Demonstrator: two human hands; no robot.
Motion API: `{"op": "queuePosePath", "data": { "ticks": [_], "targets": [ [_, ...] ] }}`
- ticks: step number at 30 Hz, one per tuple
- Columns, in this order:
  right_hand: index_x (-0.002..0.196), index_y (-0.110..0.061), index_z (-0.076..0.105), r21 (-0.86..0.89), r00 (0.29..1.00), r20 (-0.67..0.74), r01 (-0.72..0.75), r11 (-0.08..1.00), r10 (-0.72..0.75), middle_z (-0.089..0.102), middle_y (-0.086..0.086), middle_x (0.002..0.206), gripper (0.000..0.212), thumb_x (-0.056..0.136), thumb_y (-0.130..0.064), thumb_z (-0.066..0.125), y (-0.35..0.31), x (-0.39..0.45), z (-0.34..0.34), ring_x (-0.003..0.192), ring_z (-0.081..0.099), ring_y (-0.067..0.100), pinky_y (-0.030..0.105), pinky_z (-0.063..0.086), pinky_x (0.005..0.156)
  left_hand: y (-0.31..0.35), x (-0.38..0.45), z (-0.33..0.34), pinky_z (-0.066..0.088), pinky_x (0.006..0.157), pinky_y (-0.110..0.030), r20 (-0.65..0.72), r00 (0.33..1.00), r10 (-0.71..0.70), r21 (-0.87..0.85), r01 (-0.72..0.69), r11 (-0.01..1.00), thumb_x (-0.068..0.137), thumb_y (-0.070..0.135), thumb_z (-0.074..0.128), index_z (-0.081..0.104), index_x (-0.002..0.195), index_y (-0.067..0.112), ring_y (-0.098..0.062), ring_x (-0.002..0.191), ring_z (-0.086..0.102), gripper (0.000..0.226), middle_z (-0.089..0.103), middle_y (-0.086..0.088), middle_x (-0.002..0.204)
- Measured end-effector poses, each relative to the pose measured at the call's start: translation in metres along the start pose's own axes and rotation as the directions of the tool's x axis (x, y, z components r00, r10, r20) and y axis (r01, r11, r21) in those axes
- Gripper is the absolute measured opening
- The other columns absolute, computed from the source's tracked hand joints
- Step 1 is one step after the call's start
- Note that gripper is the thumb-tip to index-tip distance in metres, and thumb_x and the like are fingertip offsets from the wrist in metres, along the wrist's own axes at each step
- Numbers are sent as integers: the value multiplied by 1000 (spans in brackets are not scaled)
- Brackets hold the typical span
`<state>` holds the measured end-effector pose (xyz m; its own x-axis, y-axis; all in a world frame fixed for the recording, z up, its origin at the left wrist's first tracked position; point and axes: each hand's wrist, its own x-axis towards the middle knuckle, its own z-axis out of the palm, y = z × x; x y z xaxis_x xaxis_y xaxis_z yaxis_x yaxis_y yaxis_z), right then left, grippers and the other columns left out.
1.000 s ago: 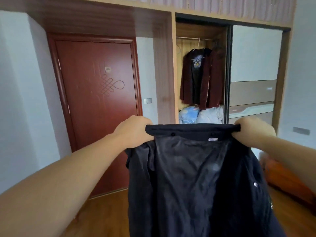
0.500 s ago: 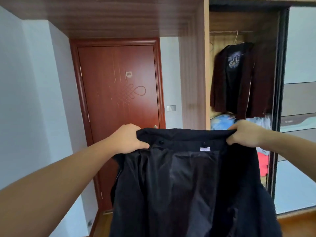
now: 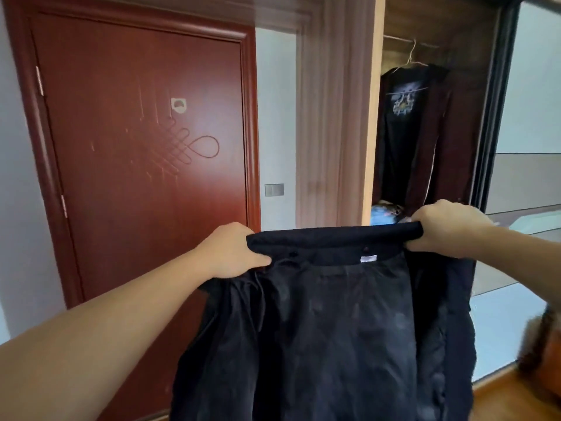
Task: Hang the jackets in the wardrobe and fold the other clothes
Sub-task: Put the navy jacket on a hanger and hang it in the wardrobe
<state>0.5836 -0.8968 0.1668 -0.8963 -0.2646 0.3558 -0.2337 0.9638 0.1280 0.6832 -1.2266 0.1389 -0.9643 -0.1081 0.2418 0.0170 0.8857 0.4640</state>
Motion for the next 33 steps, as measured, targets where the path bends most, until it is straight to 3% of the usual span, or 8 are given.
{"op": "queuePosePath", "data": {
  "ticks": [3, 7, 12, 16, 23, 26, 30, 33],
  "targets": [
    [65, -24, 59, 98, 990, 64, -135, 986, 129, 59, -1, 71, 29, 68, -51, 69, 25, 30, 7, 71, 60, 23, 29, 50, 64, 16, 43, 15, 38, 61, -23, 123, 992, 34, -288, 3, 958, 84, 45, 70, 73, 92, 7, -14, 64, 58, 39, 66, -4, 73],
    [65, -15, 56, 247, 946, 189, -304, 920, 262, 59, 4, 71, 27, 77, -34, 73, 60, 60, 20, 63, 53, 15, 24, 37, 50, 55, 102, 39, 53, 71, -25, 212, 977, 19, -543, 102, 834, 86, 48, 67, 74, 102, 19, -19, 84, 73, 34, 77, 1, 89],
    [97, -6, 68, 479, 865, 393, -482, 734, 312, 71, 11, 91, 27, 79, -26, 71, 126, 101, 49, 81, 69, 27, 34, 57, 76, 116, 178, 77, 54, 70, -30, 225, 974, -37, -676, 183, 714, 85, 48, 68, 72, 93, 18, -22, 79, 71, 31, 76, 0, 76],
    [101, 2, 69, 619, 839, 494, -523, 585, 227, 75, 18, 89, 26, 82, -15, 67, 185, 142, 66, 81, 73, 34, 41, 59, 79, 170, 250, 117, 52, 70, -30, 165, 983, -81, -700, 175, 692, 87, 49, 66, 65, 90, 20, -23, 82, 67, 29, 71, -2, 86],
    [107, -5, 69, 834, 863, 501, -463, 300, -63, 73, 16, 104, 30, 80, -17, 69, 280, 207, 107, 91, 72, 30, 31, 59, 70, 272, 382, 206, 46, 101, -48, 164, 981, -102, -754, 192, 628, 77, 62, 66, 55, 132, 19, -30, 116, 59, 70, 61, -5, 129],
    [112, -7, 68, 887, 883, 454, -434, 157, -118, 71, 16, 111, 43, 72, -20, 73, 311, 236, 122, 97, 70, 31, 33, 59, 74, 305, 426, 231, 44, 103, -45, 116, 986, -117, -750, 164, 641, 85, 61, 60, 43, 143, 18, -29, 124, 52, 74, 52, -2, 139],
    [107, -6, 70, 935, 934, 353, -353, 8, -46, 72, 16, 107, 37, 73, -22, 72, 342, 275, 132, 91, 72, 29, 35, 58, 73, 338, 477, 248, 44, 73, -27, 63, 991, -118, -779, 122, 615, 95, 51, 52, 45, 139, 13, -19, 94, 56, 59, 58, 3, 110],
    [101, -6, 72, 952, 948, 303, -296, -76, 95, 74, 16, 100, 33, 82, -30, 61, 359, 312, 141, 80, 72, 27, 36, 53, 76, 354, 513, 254, 41, 68, -28, -6, 993, -121, -801, 67, 595, 95, 50, 53, 53, 116, 20, -10, 71, 49, 37, 51, 8, 81]
  ]
}}
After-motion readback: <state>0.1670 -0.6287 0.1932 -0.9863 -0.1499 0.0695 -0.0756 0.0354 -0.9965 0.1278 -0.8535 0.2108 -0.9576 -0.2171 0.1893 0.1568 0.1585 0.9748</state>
